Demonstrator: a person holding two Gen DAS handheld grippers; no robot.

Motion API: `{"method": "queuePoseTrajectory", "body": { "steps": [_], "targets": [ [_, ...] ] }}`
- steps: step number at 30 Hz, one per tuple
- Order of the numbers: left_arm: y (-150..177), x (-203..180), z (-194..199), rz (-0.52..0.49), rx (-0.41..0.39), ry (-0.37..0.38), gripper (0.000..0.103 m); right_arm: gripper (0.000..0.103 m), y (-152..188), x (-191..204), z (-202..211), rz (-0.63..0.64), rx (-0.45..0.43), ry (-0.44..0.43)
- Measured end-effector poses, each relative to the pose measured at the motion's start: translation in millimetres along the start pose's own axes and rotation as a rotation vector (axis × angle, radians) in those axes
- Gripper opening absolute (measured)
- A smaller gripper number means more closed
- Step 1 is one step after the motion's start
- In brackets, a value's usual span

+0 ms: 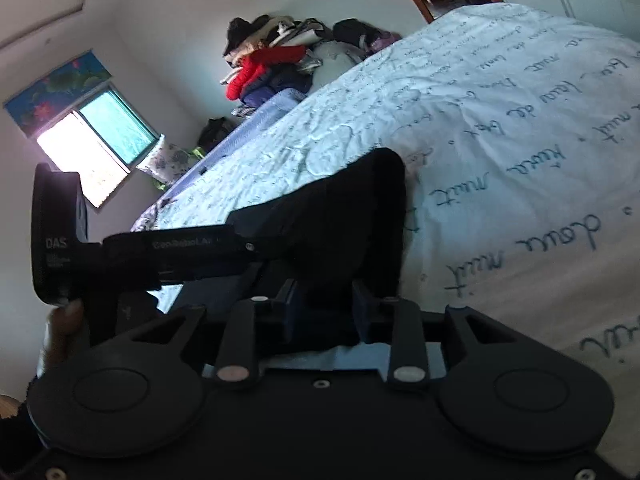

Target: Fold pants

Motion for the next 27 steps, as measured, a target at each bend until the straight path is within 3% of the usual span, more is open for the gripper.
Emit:
{"method": "queuePoseTrajectory", "body": {
  "steps": [2, 3, 4, 12, 15, 16, 17, 19, 22, 24, 27],
  "targets": [
    [0, 0, 1, 0.007, 0.000, 0.006, 0.077, 0.030, 0, 4, -1, 0.031, 0.000, 0.008],
    [0, 1, 2, 0.008, -0.001, 0.009, 0.077, 0.012, 1, 5, 0, 0.043, -0.006, 0.016],
    [0, 1, 4, 0.010, -0.004, 0.010, 0.077, 0.004, 1, 5, 2, 0.058, -0.018, 0.041],
    [2, 12, 9, 0.030, -0.007, -0.001, 0.077, 0.002, 8, 11, 4, 0.161, -0.014, 0.163],
    [2, 21, 15, 0.019, -0.002, -0.046, 0.077, 0.008, 6, 13, 3, 0.188, 0.003, 0.183],
    [3, 25, 19, 0.016, 0.000, -0.058, 0.077, 0.024, 3, 14, 6, 0.190, -0.005, 0.203],
    [4, 29, 23, 0.012, 0.004, -0.070, 0.078, 0.027, -1, 15, 10, 0.184, -0.019, 0.218],
    [6, 36, 31, 0.002, 0.012, -0.094, 0.079, 0.028, -16, 27, 19, 0.219, -0.087, 0.232],
    [11, 48, 41, 0.010, 0.013, -0.119, 0.079, 0.033, -36, 58, 7, 0.390, -0.130, 0.198],
    [12, 54, 48, 0.023, 0.002, -0.119, 0.079, 0.033, -47, 67, -21, 0.469, -0.098, 0.197],
    [13, 59, 53, 0.005, -0.012, -0.137, 0.083, 0.032, -61, 55, -71, 0.486, -0.009, 0.226]
  ]
}}
Point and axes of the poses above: each gripper's, at about its wrist camera, not at the fingertips, and z roughly against the way its jaws point, x to its left, y to its underside, the point moved 1 cm from there along -z, roughly the way its jaws point, and after that the axes turned 13 degrees about y, right-handed, at the moved point
